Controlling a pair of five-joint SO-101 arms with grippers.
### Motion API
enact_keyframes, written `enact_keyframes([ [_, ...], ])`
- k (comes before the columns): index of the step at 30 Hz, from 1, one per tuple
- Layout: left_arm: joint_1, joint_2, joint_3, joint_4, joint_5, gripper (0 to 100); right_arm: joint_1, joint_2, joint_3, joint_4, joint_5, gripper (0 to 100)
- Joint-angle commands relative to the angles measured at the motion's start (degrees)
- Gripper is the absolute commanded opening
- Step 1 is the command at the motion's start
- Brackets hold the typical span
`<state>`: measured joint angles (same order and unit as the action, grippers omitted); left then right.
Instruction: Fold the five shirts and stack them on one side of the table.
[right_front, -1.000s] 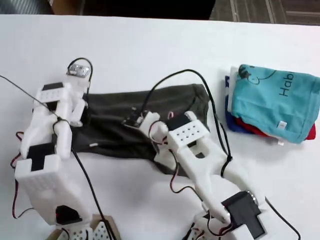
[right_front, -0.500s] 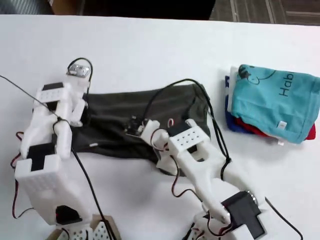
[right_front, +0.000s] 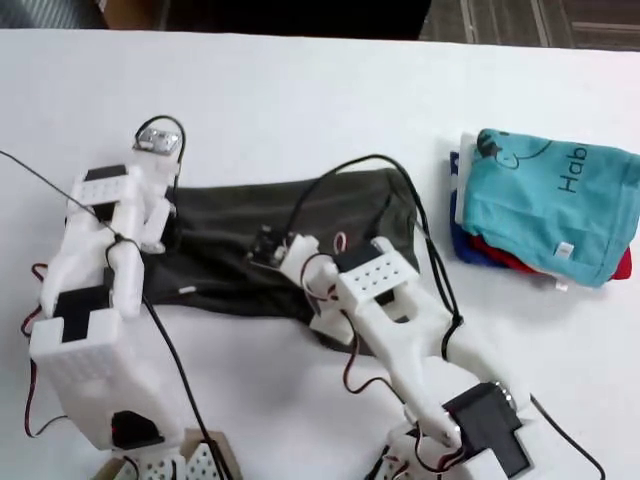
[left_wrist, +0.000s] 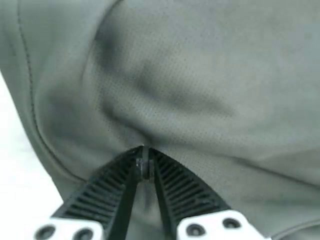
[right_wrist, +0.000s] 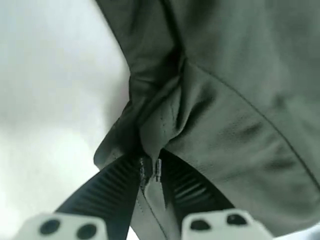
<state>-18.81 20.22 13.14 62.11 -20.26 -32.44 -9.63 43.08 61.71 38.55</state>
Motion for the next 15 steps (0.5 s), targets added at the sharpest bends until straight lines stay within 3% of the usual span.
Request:
enact_keyframes([
  [1,-0.35,0.35,-1.63,0.09,0.09,3,0.04,-2.77,-3.69,2.77,0.35,2.1],
  [15,-0.26,0.44,-1.71,0.09,0.09,3,-0.48,-6.64,-10.55,15.78,0.35,2.1],
])
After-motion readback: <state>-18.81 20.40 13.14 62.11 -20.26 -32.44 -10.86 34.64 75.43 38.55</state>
